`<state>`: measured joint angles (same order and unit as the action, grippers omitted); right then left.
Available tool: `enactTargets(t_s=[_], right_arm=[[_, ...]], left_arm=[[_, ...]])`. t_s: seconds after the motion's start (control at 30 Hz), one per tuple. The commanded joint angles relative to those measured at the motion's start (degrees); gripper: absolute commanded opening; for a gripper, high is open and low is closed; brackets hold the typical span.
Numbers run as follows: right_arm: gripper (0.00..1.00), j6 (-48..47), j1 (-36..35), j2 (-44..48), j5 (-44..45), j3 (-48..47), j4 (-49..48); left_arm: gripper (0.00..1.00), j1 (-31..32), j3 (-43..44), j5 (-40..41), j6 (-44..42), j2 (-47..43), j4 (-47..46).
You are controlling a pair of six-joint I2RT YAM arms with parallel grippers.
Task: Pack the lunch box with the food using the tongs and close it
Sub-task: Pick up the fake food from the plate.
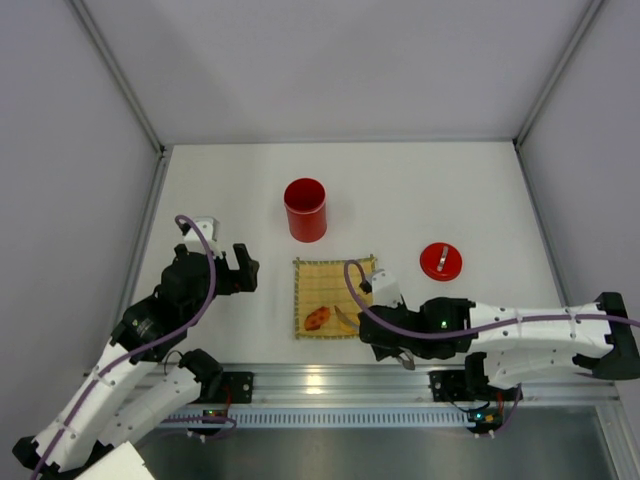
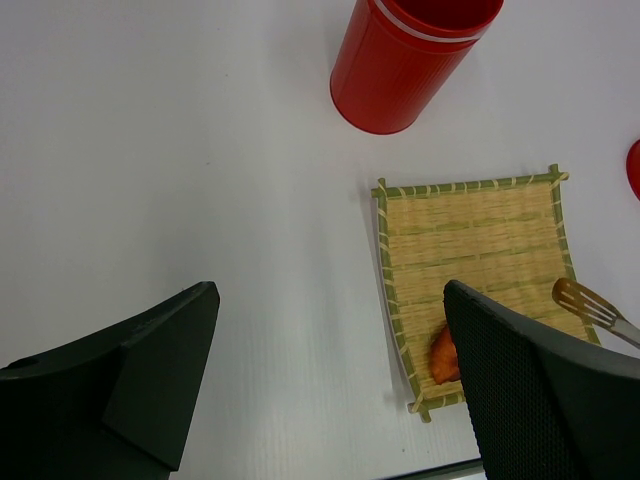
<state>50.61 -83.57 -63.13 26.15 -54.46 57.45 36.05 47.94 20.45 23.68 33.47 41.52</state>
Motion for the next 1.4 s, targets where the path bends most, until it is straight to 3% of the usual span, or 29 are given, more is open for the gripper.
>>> enactTargets(t_s=[0.0,0.8,1.07,1.37], right_arm=[[0.5,1.3,-1.6,-0.1,1.4,0.4,1.1],[0.48,4.1,-6.0,-3.8,0.7,0.5,1.3],[0.34,4.2,-5.9,-3.6,2.1,-1.2,3.4],[0.34,3.6,-5.3,-1.1,9.0,-8.4,9.7]], left_arm=[[0.99,0.2,-0.5,0.1,0.0,-0.7,-1.8],[0.99,0.3,-0.6,0.2,0.1,-0.5,-1.9],[0.99,0.4,-0.6,0.3,0.1,-0.4,-1.9],[0.99,0.5,-0.6,0.4,0.1,-0.2,-1.8]])
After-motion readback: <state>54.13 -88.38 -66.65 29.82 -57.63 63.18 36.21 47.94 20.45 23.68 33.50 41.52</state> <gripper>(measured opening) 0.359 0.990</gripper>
